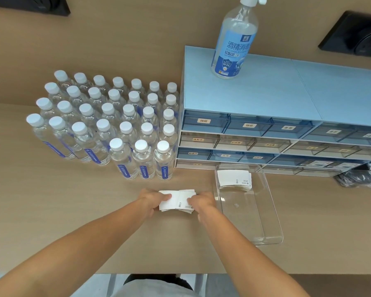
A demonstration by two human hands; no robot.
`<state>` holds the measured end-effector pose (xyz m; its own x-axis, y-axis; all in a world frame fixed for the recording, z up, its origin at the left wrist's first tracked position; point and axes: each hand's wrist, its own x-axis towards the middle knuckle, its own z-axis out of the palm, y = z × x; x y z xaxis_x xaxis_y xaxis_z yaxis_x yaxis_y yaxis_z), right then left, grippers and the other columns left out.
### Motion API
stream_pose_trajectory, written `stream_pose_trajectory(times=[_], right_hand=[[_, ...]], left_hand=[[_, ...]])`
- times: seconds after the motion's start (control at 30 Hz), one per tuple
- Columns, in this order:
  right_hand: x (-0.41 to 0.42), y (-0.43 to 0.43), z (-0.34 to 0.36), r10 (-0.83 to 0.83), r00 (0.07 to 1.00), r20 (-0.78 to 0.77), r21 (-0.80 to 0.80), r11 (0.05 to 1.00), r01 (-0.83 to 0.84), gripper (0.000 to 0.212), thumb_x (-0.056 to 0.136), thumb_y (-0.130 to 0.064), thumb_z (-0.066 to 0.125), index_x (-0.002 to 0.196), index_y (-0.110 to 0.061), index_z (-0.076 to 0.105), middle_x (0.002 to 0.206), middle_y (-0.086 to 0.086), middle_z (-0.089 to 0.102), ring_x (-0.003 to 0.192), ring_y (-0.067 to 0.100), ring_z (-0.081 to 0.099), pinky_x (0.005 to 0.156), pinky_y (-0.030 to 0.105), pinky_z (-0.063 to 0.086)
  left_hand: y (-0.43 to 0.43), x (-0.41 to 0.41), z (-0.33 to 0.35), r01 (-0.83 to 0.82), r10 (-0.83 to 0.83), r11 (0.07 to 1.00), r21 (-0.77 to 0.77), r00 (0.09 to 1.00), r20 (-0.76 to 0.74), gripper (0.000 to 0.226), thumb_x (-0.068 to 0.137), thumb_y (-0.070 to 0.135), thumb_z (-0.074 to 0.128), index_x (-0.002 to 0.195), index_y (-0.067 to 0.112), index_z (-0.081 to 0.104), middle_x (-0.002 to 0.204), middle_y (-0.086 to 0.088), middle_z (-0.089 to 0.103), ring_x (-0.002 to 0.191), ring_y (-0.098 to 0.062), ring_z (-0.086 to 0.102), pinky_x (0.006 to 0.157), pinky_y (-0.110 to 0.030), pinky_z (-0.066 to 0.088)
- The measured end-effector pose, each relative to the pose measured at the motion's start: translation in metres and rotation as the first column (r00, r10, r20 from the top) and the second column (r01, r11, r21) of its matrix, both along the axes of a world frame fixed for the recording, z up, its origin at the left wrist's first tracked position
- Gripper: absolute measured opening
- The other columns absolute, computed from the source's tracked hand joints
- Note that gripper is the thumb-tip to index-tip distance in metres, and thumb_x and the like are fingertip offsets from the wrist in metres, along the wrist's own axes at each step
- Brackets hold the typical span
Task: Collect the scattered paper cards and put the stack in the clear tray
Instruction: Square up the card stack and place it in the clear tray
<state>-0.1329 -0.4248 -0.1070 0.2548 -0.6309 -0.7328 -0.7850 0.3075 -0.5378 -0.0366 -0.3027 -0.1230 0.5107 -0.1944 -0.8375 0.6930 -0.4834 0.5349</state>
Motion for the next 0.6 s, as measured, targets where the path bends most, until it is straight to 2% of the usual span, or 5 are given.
stream_pose_trajectory(times=[0.1,0.23,0.33,0.43,0.6], right_hand=[[-0.004,-0.005,0.002,-0.042,0.998,0.052,0.098,0.995,0.037,0.031,0.080,0.008,0.063,0.110,0.003,0.059,0.102,0.018,0.069,0.067,0.022,0.061,0.044,0.017,0.044],[-0.006,-0.005,0.000,-0.112,0.984,0.140,0.214,0.973,0.081,0.029,0.079,0.021,0.055,0.075,-0.007,0.053,0.113,0.026,0.068,0.092,0.036,0.068,0.086,0.043,0.057],[-0.008,-0.006,-0.002,-0.125,0.971,0.206,0.268,0.961,0.066,0.034,0.080,0.024,0.051,0.073,-0.009,0.055,0.106,0.022,0.068,0.089,0.033,0.065,0.075,0.039,0.058],[-0.009,-0.007,-0.001,-0.125,0.964,0.234,0.322,0.946,0.044,0.030,0.082,0.022,0.049,0.090,-0.004,0.062,0.095,0.013,0.067,0.088,0.030,0.064,0.068,0.033,0.056],[-0.010,-0.007,0.001,0.042,0.966,0.256,0.289,0.950,-0.118,0.054,0.086,0.013,0.049,0.128,-0.020,0.051,0.113,-0.001,0.061,0.089,0.019,0.064,0.086,0.038,0.056]], left_hand=[[0.006,0.002,0.000,0.069,-0.072,0.994,-0.081,0.996,-0.045,0.038,0.078,-0.001,0.078,0.114,-0.007,0.069,0.098,-0.017,0.076,0.083,-0.030,0.073,0.067,-0.035,0.063],[0.014,0.005,0.000,0.138,-0.148,0.979,-0.150,0.987,-0.056,0.039,0.081,-0.002,0.075,0.120,-0.003,0.068,0.117,-0.021,0.072,0.108,-0.036,0.070,0.096,-0.047,0.056],[0.018,0.006,0.003,0.154,-0.167,0.968,-0.199,0.985,-0.048,0.040,0.082,-0.001,0.074,0.121,-0.002,0.067,0.118,-0.020,0.072,0.106,-0.035,0.070,0.091,-0.045,0.058],[0.021,0.009,0.005,0.127,-0.147,0.968,-0.216,0.986,-0.078,0.043,0.082,0.001,0.075,0.123,-0.002,0.065,0.114,-0.018,0.073,0.092,-0.030,0.072,0.074,-0.040,0.063],[0.025,0.009,0.008,0.060,-0.095,0.973,-0.221,0.984,-0.153,0.047,0.082,0.000,0.075,0.124,0.010,0.057,0.122,-0.019,0.070,0.098,-0.035,0.070,0.089,-0.056,0.057]])
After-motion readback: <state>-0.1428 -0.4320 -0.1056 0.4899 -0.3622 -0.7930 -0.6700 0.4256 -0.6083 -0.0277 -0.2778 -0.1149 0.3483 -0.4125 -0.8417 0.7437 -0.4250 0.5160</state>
